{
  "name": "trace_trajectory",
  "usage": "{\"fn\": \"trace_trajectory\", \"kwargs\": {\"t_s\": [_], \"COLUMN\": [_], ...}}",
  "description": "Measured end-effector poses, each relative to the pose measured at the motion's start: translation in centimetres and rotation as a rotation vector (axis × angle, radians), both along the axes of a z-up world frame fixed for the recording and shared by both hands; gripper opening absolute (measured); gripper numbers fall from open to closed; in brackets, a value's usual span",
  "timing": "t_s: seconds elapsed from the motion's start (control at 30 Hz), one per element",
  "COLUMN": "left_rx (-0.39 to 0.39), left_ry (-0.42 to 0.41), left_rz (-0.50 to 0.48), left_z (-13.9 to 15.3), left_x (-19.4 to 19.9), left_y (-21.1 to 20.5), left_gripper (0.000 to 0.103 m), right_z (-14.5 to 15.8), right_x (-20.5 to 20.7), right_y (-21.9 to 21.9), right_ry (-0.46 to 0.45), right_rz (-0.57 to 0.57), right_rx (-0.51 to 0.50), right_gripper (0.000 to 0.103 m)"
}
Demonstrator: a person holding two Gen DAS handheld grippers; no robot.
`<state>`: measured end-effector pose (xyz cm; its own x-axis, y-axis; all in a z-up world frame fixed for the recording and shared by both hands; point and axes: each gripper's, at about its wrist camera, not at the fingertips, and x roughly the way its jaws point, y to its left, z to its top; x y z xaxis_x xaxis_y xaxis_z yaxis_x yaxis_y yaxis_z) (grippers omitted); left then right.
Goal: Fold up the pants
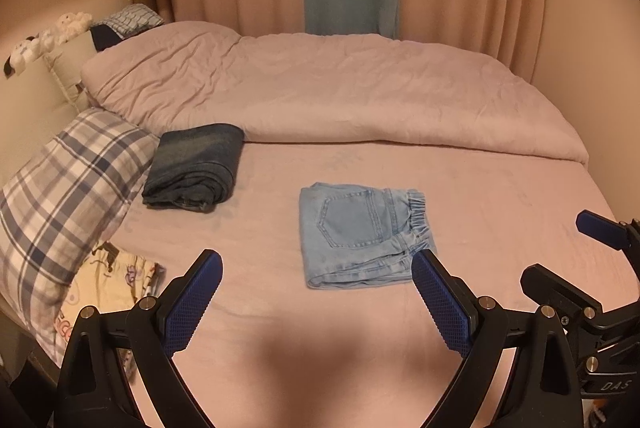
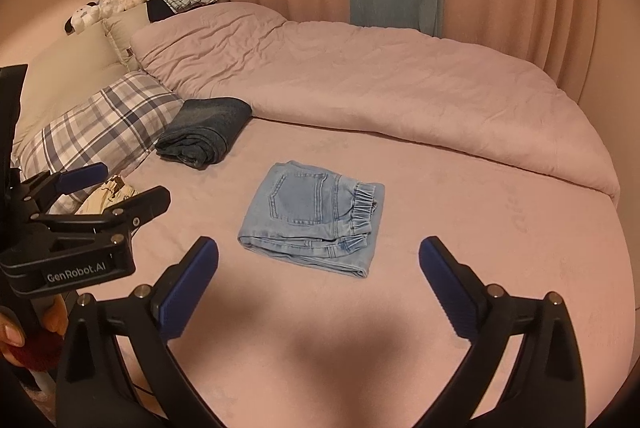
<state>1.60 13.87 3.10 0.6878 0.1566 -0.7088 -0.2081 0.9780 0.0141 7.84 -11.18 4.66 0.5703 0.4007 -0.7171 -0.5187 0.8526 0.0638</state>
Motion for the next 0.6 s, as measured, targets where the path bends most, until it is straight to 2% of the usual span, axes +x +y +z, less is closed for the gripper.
{"fn": "trace_trajectory", "kwargs": {"t_s": [0.6], "left_rx": [-0.011], "left_ry": [0.012], "left_rz": [-0.009], "left_z": [0.12], "left_x": [0.92], "left_y": [0.19], "left_gripper": [0.095], "right_z": [0.04], "right_x": [-0.03], "right_y": [0.77], "right_ry": [-0.006], "right_rz": [-0.006], "right_rx": [-0.016], "right_gripper": [0.102]}}
